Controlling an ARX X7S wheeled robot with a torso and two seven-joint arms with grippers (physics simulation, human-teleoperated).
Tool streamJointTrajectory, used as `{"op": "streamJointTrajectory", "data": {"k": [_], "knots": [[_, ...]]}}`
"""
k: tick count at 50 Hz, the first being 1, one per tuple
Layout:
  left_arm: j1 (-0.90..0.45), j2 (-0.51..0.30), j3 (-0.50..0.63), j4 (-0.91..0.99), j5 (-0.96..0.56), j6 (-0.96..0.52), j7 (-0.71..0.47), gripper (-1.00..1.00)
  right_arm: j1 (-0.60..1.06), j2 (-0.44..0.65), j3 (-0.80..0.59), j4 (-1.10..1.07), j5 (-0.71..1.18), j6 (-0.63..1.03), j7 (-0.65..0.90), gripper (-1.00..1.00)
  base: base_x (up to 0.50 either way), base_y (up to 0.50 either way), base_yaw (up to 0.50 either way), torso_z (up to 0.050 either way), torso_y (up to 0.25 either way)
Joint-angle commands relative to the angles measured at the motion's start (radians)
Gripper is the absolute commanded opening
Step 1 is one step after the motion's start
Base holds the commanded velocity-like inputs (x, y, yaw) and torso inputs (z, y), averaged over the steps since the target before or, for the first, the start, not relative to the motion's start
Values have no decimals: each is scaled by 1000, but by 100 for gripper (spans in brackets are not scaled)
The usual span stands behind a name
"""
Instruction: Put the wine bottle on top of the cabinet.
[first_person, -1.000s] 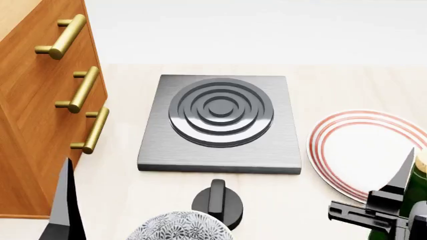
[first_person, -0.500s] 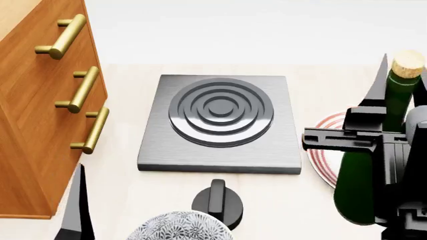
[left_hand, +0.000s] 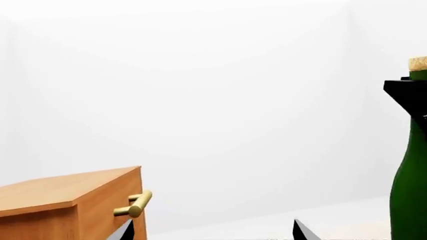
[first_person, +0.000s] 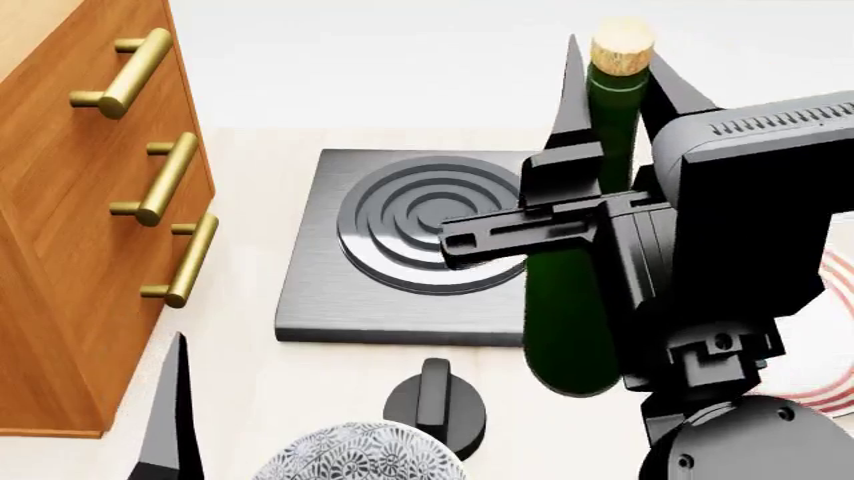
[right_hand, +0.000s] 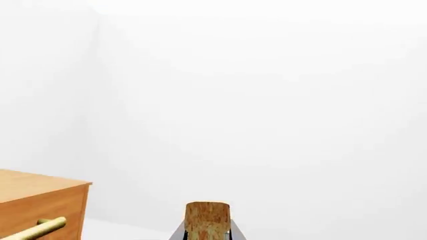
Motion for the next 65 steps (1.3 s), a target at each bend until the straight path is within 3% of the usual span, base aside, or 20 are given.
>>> {"op": "streamJointTrajectory", "data": {"k": [1, 12, 21, 27, 30, 31, 41, 65], "knots": [[-1, -3, 19, -4, 2, -7, -1, 100, 69, -32, -74, 18, -9, 21, -27, -100, 0, 0, 0, 0, 0], [-4, -28, 106, -77, -1, 30, -17, 100, 67, -46, -97, 44, -21, -3, -29, -100, 0, 0, 0, 0, 1], [-79, -6, 172, -111, -26, -22, -5, 100, 68, -64, -126, 51, -28, -17, -28, -100, 0, 0, 0, 0, 0], [-122, 18, 140, -138, -142, -37, -6, 100, 73, -75, -134, 45, -24, -18, -22, -100, 0, 0, 0, 0, 2], [-151, 33, 90, -161, -318, -49, -38, 100, 80, -79, -132, 37, -15, -11, -19, -100, 0, 0, 0, 0, 0], [-190, 12, 136, -178, -264, -59, -55, 100, 83, -78, -135, 37, -16, -10, -20, -100, 0, 0, 0, 0, 0], [-286, 18, 166, -272, -363, -57, -110, 100, 94, -76, -131, 32, -7, -4, -14, -100, 0, 0, 0, 0, 1], [-323, -2, 253, -363, -435, 7, -182, 100, 93, -70, -136, 38, 2, -12, -10, -100, 0, 0, 0, 0, 0]]}}
